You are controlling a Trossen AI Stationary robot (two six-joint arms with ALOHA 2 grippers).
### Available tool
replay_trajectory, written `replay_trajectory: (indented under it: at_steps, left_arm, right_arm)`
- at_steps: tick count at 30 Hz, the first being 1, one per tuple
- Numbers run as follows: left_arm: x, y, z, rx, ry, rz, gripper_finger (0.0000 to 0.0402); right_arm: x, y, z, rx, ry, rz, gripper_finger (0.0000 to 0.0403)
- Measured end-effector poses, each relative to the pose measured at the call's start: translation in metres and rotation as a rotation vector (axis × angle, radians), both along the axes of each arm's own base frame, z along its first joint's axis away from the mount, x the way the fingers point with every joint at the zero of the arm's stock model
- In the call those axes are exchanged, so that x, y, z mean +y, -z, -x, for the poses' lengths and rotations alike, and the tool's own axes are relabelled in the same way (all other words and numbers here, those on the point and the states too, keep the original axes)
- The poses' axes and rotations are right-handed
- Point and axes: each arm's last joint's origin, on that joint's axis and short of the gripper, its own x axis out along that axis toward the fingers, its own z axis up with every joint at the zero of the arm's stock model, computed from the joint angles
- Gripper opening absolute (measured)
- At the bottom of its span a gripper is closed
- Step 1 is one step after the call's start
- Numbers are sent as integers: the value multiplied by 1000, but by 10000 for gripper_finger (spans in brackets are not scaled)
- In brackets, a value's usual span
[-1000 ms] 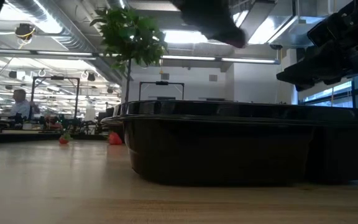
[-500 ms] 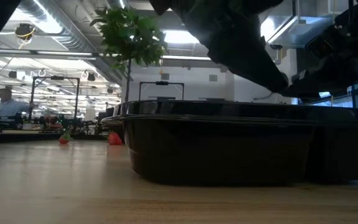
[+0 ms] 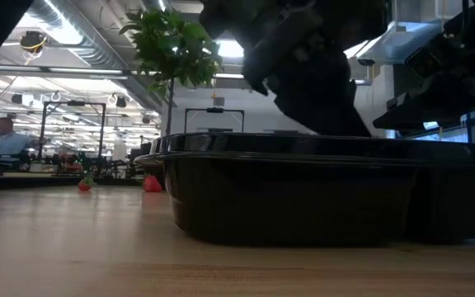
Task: Pick and placing Produce into tupperware
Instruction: Put the red cherry into the right side of the black container, then put the raspberry into the left side of the black container
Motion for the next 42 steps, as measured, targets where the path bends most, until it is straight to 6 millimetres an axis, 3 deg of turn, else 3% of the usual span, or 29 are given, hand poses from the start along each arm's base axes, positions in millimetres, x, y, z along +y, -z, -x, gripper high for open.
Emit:
replay_trajectory:
  at_steps: [27,42]
  left_arm:
    - [1,4,-4,-20,-6,3,88]
    - [1,3,-4,-21,-8,4,173]
  right_arm:
    - [0,1,0,16,3,-9,138]
    - [0,1,0,16,3,-9,138]
